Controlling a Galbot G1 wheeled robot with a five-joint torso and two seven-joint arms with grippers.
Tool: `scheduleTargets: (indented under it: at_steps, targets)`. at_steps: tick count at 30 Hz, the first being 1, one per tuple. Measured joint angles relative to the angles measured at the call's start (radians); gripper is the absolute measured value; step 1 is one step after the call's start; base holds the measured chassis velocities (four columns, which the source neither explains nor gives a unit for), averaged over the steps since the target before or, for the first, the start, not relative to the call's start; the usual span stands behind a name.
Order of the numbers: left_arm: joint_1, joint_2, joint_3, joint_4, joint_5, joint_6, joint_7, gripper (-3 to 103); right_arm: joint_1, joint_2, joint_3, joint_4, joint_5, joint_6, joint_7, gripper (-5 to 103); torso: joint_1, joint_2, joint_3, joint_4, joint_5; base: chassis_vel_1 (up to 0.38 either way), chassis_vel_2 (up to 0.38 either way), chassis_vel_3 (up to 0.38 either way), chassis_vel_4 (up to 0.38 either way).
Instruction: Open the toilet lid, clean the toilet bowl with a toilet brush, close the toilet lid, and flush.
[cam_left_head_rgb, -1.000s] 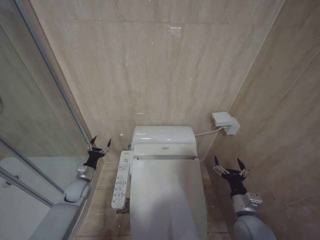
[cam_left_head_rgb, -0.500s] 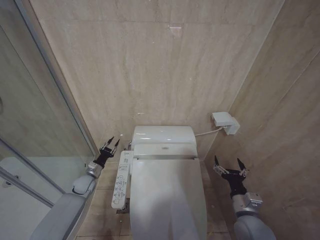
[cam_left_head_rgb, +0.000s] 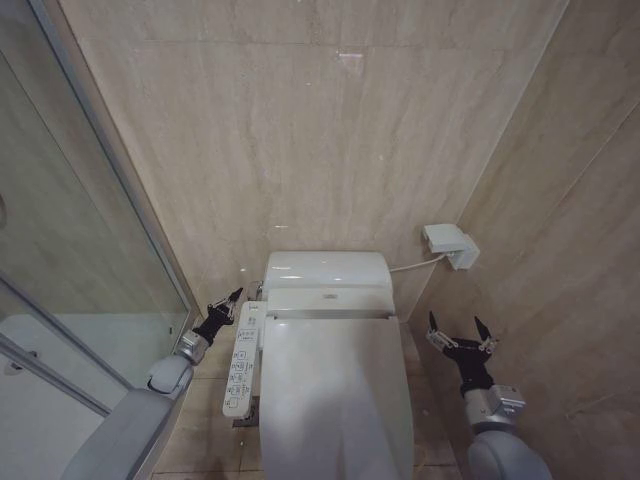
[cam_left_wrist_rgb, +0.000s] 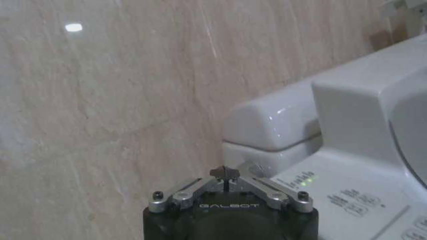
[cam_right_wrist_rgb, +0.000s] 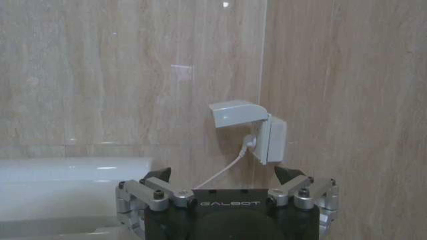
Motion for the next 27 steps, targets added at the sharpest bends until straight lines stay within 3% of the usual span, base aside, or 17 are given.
scheduleTargets:
  at_steps: [27]
  targets:
    - [0.012, 0.019, -0.012, 0.009, 0.014, -0.022, 0.042, 0, 0.000, 0.000, 0.000, 0.000, 0.000, 0.000, 0.000, 100, 0.000, 0.000, 0.000, 0.0000, 0.0000, 0.000, 0.000, 0.000, 0.000]
